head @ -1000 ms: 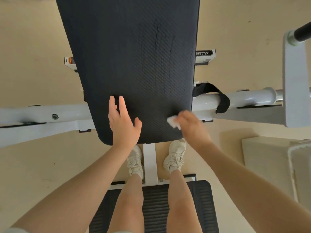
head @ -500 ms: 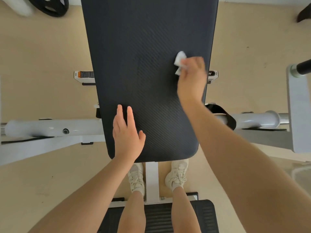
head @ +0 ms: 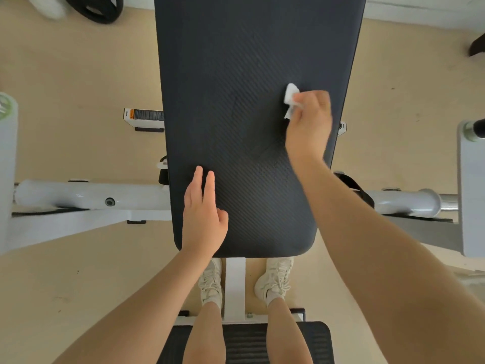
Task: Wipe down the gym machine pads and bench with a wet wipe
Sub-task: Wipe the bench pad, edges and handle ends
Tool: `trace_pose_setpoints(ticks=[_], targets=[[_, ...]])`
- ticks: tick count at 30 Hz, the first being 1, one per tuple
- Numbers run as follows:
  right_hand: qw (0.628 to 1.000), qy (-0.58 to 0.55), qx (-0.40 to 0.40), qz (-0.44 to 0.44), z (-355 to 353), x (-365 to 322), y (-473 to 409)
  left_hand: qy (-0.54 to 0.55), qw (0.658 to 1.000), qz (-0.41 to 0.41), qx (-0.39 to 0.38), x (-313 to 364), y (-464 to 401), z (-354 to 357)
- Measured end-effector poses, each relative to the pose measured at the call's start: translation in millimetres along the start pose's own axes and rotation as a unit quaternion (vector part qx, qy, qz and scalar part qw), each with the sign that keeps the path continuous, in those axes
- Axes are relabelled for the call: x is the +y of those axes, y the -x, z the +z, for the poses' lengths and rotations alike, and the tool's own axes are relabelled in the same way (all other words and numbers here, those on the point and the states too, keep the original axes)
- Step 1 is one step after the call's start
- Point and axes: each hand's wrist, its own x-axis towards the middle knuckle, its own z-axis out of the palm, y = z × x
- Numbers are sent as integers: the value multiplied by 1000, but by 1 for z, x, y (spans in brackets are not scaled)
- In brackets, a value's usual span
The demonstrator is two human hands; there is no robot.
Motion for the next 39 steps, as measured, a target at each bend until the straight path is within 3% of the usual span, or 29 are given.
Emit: trace_pose_setpoints(ticks=[3, 7, 10, 14, 16, 19, 22, 25, 29, 30, 31, 34, 36, 38, 39], targets=[[985, -4, -102, -142, 26, -22, 52, 130, 990, -36, 34, -4, 3, -5], [921, 1, -278, -272, 47, -27, 144, 198, 969, -119, 92, -30, 10, -16], [858, 26, -381, -342, 56, -14, 205, 279, 944, -173, 20, -57, 17, -18], [804, 45, -439, -398, 62, -8, 238, 349, 913, -203, -50, -77, 23, -12], [843, -8, -405, -355, 59, -17, 219, 388, 895, -215, -49, -79, 22, -16], [932, -30, -274, -234, 52, -44, 151, 419, 881, -213, -50, -77, 22, -20], [959, 4, -161, -234, 56, -53, 110, 411, 885, -207, -64, -73, 22, -20], [936, 47, -214, -277, 65, -30, 149, 410, 890, -185, -71, -76, 22, -20], [829, 72, -439, -338, 47, 5, 218, 376, 905, -178, -91, -75, 23, -20], [797, 98, -483, -348, 42, 4, 222, 353, 915, -171, -92, -74, 23, -21], [788, 103, -496, -350, 40, 2, 221, 321, 929, -160, -93, -73, 23, -21], [871, 46, -436, -223, 30, -19, 176, 184, 973, -120, -64, -71, 26, -23], [926, 43, -319, -199, 23, -30, 127, 35, 998, -45, -21, -72, 25, -25], [957, 11, -208, -203, 16, -30, 89, -85, 995, 41, -13, -75, 22, -21], [959, 21, -201, -198, 16, -24, 83, -125, 989, 68, -30, -76, 21, -18]])
